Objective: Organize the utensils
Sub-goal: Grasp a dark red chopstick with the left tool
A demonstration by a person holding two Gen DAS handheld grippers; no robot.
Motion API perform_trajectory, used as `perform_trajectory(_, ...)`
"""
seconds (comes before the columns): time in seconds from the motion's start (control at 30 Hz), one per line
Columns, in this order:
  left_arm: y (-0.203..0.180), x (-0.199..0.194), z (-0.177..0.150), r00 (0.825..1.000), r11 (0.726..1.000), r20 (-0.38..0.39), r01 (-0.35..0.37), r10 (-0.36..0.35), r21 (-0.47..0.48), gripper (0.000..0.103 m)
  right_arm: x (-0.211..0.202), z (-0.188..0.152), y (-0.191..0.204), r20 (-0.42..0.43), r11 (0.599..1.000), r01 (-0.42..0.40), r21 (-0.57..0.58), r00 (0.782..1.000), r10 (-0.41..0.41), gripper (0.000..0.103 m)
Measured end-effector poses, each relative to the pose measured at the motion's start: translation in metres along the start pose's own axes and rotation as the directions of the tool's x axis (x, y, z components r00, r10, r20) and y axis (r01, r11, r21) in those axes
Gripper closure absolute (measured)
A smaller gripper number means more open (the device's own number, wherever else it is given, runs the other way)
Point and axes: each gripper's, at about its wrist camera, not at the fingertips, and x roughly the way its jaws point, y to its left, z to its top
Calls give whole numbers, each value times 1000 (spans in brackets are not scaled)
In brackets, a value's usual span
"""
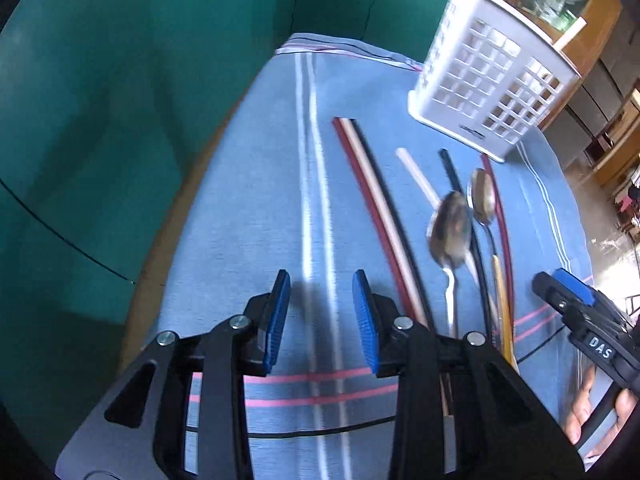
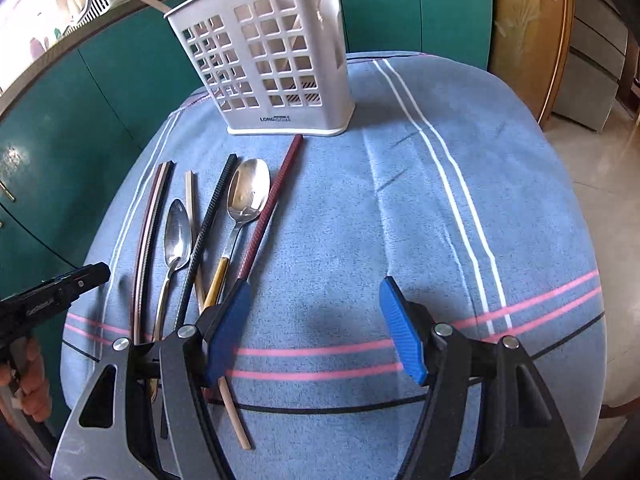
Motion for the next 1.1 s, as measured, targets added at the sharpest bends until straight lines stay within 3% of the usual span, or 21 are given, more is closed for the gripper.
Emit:
perform_trajectory(0.2, -30, 13, 0, 1000, 999, -7, 1, -1, 52, 63, -3, -10, -22, -11, 999, 5, 51, 1000, -4, 37)
perform_trajectory(0.3, -44, 17, 0, 1000, 996, -8, -1, 2, 90, 53, -6, -12, -31, -11, 997, 16, 73, 1000, -15, 37)
perform_trajectory(0.57, -65, 22, 1, 1000, 989, 1, -30, 30, 148, 53, -10, -16, -37, -2, 997, 18, 72, 1000, -17, 37)
perform_trajectory(0.7, -70, 24, 3, 996, 980, 15, -86, 85, 179, 67, -11, -16, -37, -2, 997, 19, 69, 1000, -19, 37)
perform_trajectory(0.83, -67, 23, 4, 997, 983, 18, -82, 80, 167, 82, -10, -16, -36, -3, 998, 22, 66, 1000, -22, 37)
perform_trajectory(1.1, -58, 18, 1, 998, 988, 1, -55, 56, 147, 87, -10, -17, -35, -8, 998, 36, 58, 999, -36, 37)
